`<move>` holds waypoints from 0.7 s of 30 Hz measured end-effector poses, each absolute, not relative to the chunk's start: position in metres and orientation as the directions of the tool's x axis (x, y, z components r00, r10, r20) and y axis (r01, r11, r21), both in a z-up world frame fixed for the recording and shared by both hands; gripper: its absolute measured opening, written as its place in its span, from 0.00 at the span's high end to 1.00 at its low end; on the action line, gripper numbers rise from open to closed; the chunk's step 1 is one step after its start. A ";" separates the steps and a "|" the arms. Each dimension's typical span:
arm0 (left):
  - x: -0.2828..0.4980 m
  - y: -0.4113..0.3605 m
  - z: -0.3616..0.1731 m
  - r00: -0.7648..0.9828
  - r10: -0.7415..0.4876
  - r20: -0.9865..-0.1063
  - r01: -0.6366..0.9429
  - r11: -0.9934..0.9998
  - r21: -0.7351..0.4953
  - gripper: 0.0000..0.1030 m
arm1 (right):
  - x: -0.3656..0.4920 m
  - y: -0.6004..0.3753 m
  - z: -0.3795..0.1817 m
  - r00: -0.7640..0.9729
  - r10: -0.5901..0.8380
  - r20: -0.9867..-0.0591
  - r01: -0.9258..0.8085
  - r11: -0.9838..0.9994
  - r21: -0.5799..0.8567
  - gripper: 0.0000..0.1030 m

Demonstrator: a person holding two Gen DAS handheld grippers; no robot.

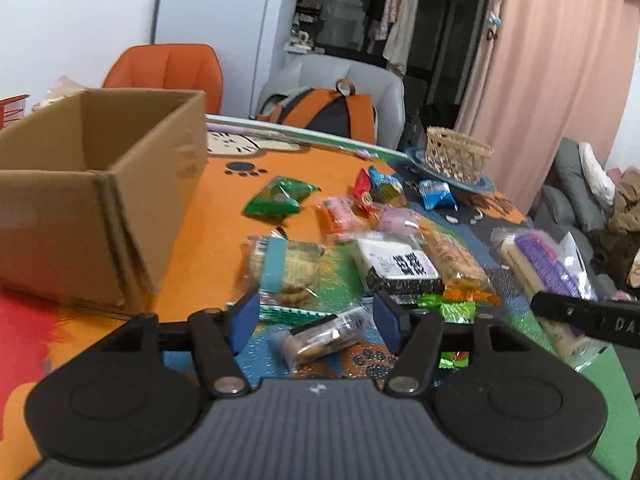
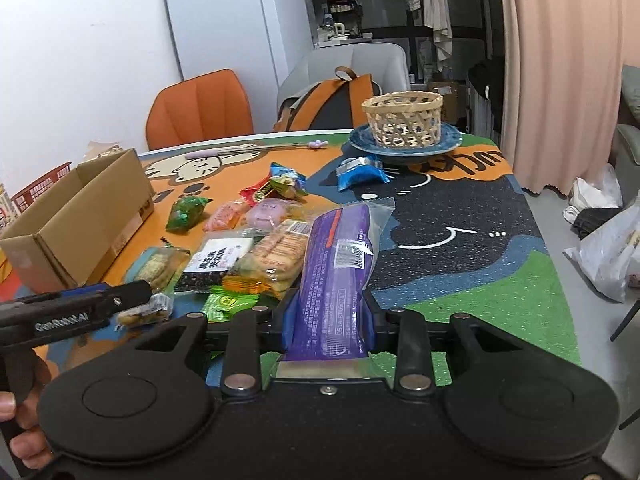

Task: Organize snacks
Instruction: 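Close the right gripper on the purple bar while the left gripper grasps the clear candy, then carry both snacks over the cardboard box and release them inside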

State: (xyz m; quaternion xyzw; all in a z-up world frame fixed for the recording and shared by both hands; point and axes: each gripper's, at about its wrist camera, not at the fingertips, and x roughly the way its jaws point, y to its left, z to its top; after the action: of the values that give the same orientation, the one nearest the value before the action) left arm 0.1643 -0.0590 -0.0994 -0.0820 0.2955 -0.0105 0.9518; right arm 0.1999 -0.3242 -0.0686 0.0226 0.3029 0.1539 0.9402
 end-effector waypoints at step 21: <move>0.149 -0.059 -0.094 0.818 -0.117 -0.563 0.030 0.986 -0.162 0.83 | 0.193 -0.307 -0.058 0.768 0.336 -0.545 -0.317 0.939 0.134 0.69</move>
State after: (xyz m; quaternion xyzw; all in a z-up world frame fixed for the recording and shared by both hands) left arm 0.1495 -0.0590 -0.0941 -0.0728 0.2989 -0.0389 0.9507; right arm 0.1935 -0.3066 -0.0582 0.0169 0.2930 0.1736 0.9401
